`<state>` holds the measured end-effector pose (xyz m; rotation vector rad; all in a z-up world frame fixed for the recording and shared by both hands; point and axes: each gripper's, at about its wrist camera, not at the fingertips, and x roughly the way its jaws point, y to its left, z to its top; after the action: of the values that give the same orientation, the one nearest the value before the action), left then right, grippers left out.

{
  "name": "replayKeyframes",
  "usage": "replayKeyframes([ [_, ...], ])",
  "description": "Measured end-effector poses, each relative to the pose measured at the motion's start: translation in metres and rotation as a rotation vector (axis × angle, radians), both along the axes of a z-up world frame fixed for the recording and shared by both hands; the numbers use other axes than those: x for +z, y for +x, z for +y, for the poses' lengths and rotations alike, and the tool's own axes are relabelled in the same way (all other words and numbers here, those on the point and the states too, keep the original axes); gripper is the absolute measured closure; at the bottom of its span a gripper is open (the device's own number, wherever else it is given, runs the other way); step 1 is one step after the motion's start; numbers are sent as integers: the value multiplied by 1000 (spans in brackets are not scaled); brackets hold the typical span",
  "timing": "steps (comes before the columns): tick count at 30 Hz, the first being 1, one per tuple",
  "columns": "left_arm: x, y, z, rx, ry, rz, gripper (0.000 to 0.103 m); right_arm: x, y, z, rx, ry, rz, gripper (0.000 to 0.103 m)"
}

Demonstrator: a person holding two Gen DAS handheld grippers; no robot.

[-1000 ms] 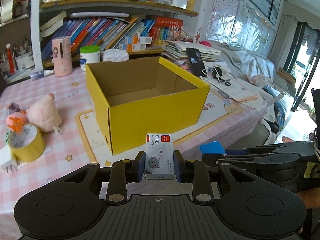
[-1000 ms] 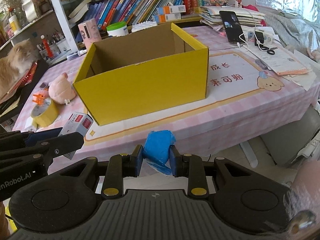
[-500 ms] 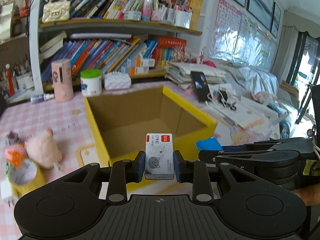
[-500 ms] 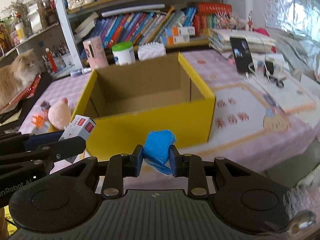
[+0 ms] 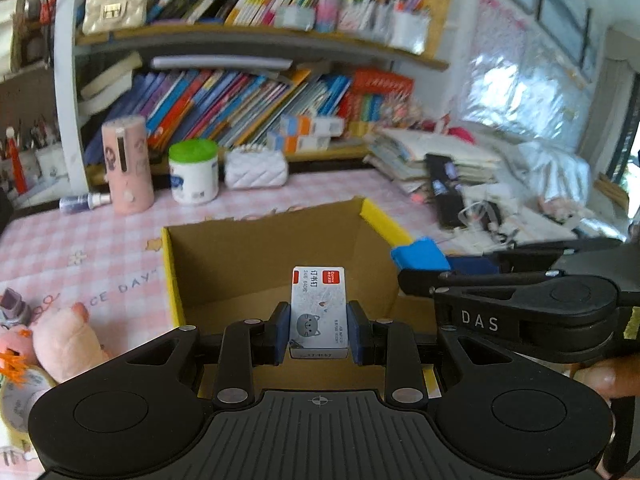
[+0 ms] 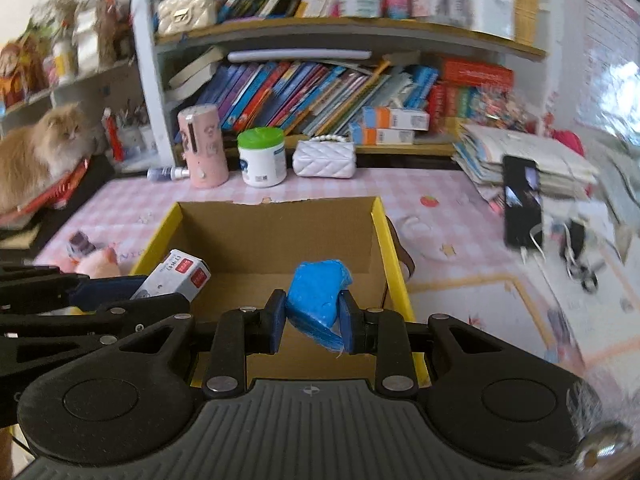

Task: Organize objects
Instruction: 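Open the right gripper dropping the eraser while the left gripper releases the card box into the box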

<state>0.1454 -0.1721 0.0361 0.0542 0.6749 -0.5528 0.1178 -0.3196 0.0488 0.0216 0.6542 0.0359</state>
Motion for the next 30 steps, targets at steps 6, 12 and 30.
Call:
replayKeyframes([
  [6, -22, 43, -16, 74, 86, 90, 75, -21, 66, -3, 163, -132, 96, 77],
  [12, -39, 63, -24, 113, 177, 151, 75, -53, 109, 14, 359, -285, 186, 77],
  [30, -49, 70, -34, 123, 250, 161, 75, -85, 141, 21, 482, -305, 411, 76],
])
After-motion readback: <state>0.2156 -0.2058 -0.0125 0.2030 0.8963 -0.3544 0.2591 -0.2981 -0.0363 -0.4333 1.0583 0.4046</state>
